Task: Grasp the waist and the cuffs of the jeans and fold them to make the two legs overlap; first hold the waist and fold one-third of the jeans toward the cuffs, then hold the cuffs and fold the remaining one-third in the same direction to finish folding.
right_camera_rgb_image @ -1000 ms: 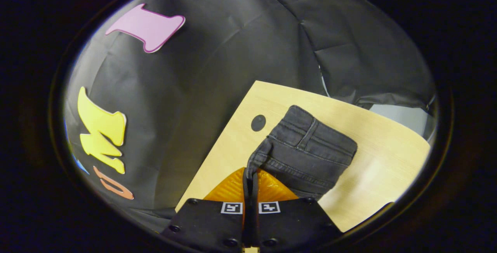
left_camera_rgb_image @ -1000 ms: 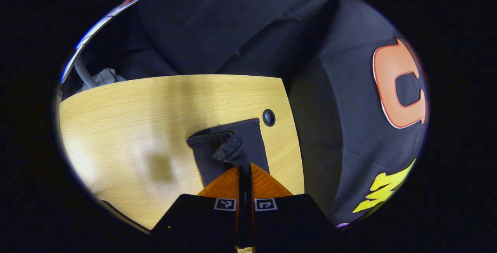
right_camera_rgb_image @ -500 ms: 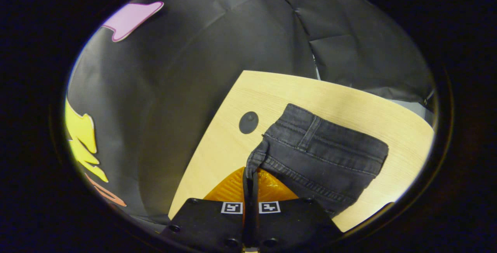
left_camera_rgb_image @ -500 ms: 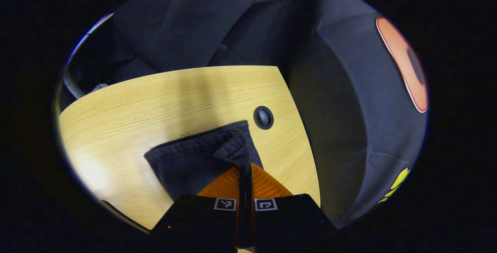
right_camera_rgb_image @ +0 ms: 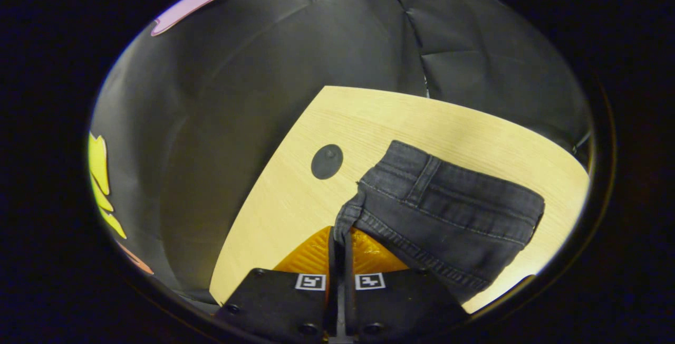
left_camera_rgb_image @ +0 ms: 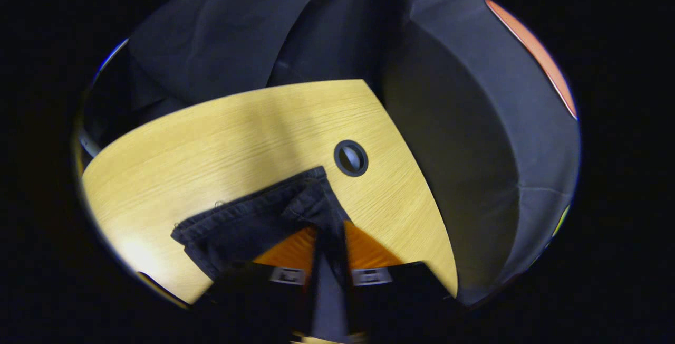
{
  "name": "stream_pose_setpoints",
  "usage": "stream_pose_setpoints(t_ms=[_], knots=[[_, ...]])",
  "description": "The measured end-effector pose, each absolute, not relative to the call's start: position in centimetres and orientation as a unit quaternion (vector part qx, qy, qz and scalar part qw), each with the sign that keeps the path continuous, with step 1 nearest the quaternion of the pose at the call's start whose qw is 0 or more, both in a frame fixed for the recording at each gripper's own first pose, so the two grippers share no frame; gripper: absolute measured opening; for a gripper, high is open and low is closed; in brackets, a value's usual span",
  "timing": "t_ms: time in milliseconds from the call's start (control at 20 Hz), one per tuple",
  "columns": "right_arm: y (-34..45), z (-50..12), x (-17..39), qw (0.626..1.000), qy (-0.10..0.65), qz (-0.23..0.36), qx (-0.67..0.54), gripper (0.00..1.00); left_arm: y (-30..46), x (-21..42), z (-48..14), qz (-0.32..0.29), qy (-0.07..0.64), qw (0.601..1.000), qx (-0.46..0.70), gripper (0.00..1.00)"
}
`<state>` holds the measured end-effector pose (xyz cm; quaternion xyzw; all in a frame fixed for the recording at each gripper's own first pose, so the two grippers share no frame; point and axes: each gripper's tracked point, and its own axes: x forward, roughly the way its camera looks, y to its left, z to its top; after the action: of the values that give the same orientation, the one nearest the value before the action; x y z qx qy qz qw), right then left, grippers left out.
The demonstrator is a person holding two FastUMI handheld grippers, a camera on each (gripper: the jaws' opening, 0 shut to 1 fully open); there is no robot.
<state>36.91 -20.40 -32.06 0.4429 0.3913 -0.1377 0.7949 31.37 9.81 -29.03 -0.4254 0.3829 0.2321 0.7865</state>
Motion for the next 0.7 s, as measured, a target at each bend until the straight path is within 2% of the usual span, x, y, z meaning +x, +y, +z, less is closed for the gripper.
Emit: stream_pose_setpoints(t_ms=[100,150,250,300,350,450,500,700], knots=[[-19.1,-31.1,38.0,0.798,0.372,-0.115,0.46,0.61,11.0,32.5,-26.2,0.217,0.35,0.832,-0.372,0.98],[-19.2,-30.8,38.0,0.805,0.371,-0.113,0.449,0.89,11.0,33.1,-25.2,0.203,0.338,0.848,-0.354,0.99],[-18.7,-29.6,37.5,0.82,0.366,-0.095,0.429,0.89,10.0,33.0,-23.3,0.174,0.333,0.862,-0.34,0.99],[-18.4,-29.1,37.2,0.828,0.365,-0.088,0.416,0.96,9.7,32.7,-22.0,0.171,0.325,0.87,-0.329,0.99],[-18.3,-28.3,36.9,0.838,0.36,-0.081,0.401,0.89,9.6,32.4,-20.5,0.166,0.312,0.88,-0.317,0.99],[-18.9,-26.9,36.2,0.864,0.347,-0.073,0.357,0.88,9.0,31.9,-17.0,0.149,0.278,0.901,-0.298,0.99],[-19.4,-25.9,35.6,0.877,0.339,-0.071,0.334,0.96,8.6,31.5,-15.0,0.138,0.261,0.911,-0.288,0.99],[-21.9,-22.8,31.5,0.908,0.316,-0.067,0.267,0.96,5.7,29.7,-6.5,0.086,0.186,0.943,-0.261,0.99]])
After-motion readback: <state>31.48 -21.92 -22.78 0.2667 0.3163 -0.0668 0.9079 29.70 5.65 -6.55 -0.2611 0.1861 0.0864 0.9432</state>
